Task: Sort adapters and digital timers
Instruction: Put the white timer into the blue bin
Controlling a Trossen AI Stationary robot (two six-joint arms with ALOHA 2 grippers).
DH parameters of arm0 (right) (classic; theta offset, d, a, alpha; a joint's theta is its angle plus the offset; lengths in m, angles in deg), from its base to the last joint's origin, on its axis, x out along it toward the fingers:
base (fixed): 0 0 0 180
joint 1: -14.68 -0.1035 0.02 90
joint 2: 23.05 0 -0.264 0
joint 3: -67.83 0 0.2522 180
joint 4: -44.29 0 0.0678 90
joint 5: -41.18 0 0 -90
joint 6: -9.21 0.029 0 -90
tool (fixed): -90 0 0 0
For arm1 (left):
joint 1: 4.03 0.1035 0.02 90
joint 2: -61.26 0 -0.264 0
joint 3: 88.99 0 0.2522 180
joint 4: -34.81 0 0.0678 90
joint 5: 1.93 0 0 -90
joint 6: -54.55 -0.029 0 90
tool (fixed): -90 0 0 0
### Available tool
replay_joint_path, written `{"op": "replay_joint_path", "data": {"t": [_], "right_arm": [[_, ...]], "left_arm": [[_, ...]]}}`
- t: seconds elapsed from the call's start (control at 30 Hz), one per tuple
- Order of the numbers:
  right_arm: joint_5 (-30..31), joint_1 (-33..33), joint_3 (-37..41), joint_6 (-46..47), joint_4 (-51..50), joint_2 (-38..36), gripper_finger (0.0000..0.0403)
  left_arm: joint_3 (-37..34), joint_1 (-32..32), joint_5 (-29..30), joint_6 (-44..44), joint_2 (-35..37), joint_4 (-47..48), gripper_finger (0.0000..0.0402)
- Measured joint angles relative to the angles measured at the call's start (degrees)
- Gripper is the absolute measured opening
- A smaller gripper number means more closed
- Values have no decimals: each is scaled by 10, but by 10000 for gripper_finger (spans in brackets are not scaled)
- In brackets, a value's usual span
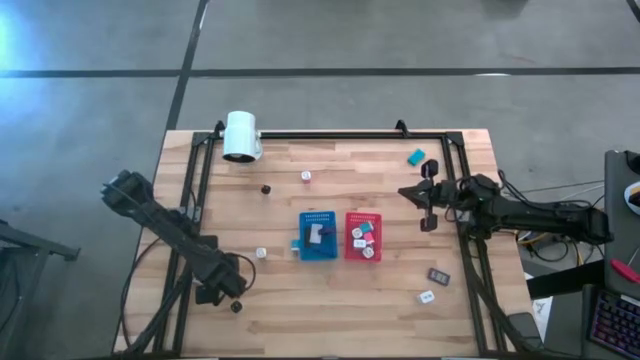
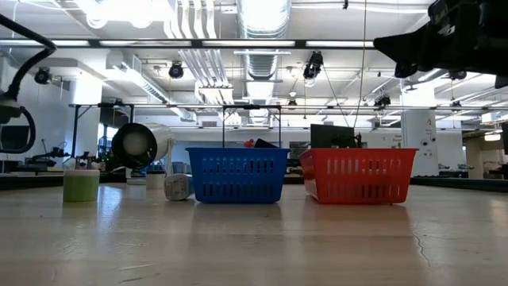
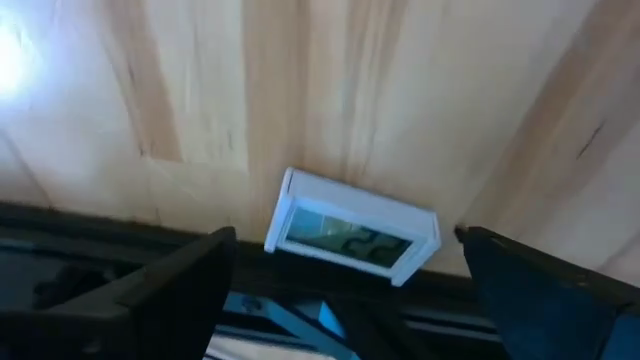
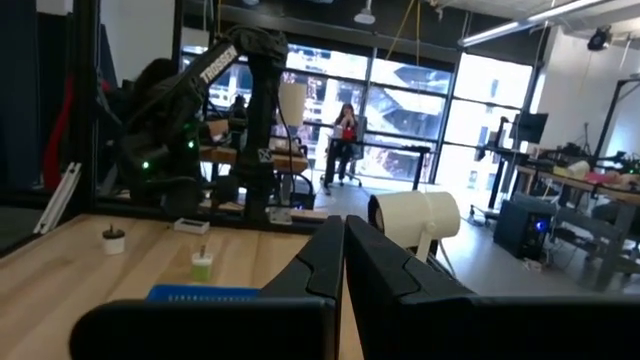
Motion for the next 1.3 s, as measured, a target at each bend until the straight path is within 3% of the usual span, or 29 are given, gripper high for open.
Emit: {"op": "replay_joint_path", "data": {"t": [0.33,0.83,0.97,1.17,1.3], "right_arm": [[0,0,-12,-2,0,42,8],[0,0,-12,-1,4,48,8],[0,0,-12,0,4,48,8],[0,0,-12,0,3,48,8],[0,0,-12,0,3,48,8]], "left_arm": [[-24,-42,10,-47,1,-13,392],[-74,-44,-9,-70,3,-89,390],[-74,-44,-7,-87,3,-96,367],[-66,-45,-5,-98,1,-98,288],[-59,-44,-3,-100,0,-97,285]]}}
